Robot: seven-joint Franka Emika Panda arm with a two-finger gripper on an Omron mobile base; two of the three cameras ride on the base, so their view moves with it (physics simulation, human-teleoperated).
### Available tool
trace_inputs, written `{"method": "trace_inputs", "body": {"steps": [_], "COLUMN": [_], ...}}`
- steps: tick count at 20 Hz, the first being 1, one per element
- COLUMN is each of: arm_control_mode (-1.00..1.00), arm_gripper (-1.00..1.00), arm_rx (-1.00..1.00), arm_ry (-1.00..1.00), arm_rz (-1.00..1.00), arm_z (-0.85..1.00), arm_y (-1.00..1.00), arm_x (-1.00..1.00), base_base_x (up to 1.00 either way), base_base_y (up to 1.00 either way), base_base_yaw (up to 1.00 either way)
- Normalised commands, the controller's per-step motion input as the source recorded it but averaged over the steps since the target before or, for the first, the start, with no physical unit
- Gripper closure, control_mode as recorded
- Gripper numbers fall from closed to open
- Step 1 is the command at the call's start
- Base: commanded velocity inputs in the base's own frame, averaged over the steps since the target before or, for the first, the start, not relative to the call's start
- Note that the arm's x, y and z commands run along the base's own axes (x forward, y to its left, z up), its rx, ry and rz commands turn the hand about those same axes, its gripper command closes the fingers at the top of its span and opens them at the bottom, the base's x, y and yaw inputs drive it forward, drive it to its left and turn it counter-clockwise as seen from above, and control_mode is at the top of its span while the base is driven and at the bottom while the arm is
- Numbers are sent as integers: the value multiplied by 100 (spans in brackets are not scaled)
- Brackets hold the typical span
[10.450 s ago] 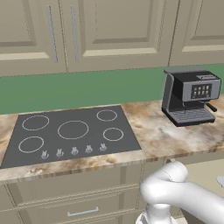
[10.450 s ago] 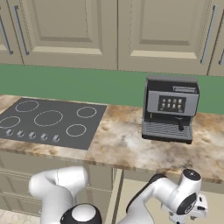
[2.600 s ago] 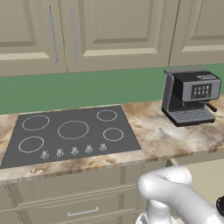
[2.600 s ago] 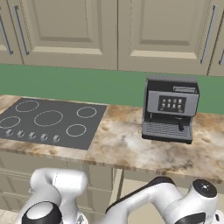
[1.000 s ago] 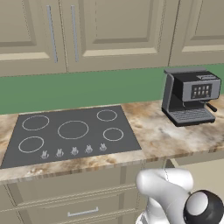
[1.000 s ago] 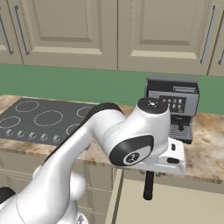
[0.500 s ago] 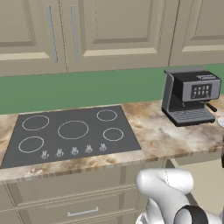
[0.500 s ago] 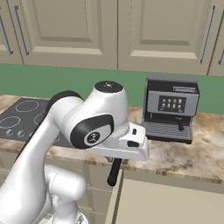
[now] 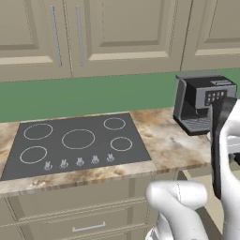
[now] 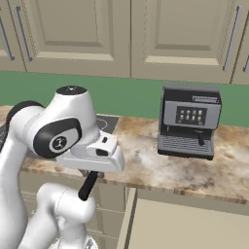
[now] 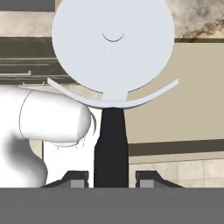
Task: Take the pizza cutter from the drawer on the right and place it on the dining counter for cutting.
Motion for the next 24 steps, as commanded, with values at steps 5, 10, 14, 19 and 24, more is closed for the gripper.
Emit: {"method": "trace_inputs", "body": {"steps": [5,10,14,19,24], "arm_control_mode": [-100,-100,-100,-100,-100], "arm_gripper": [100,100,100,100,100], "arm_rx": [0,2,3,2,0], "arm_ry": [1,0,0,0,0], "arm_rz": [1,1,0,0,0], "arm_z": [6,13,13,1,0], "arm_y": [56,8,0,12,26], "arm_x": [18,57,60,43,33], "base_base_x": [0,0,0,0,0], "base_base_y": [0,0,0,0,0], "base_base_yaw": [0,0,0,0,0]}}
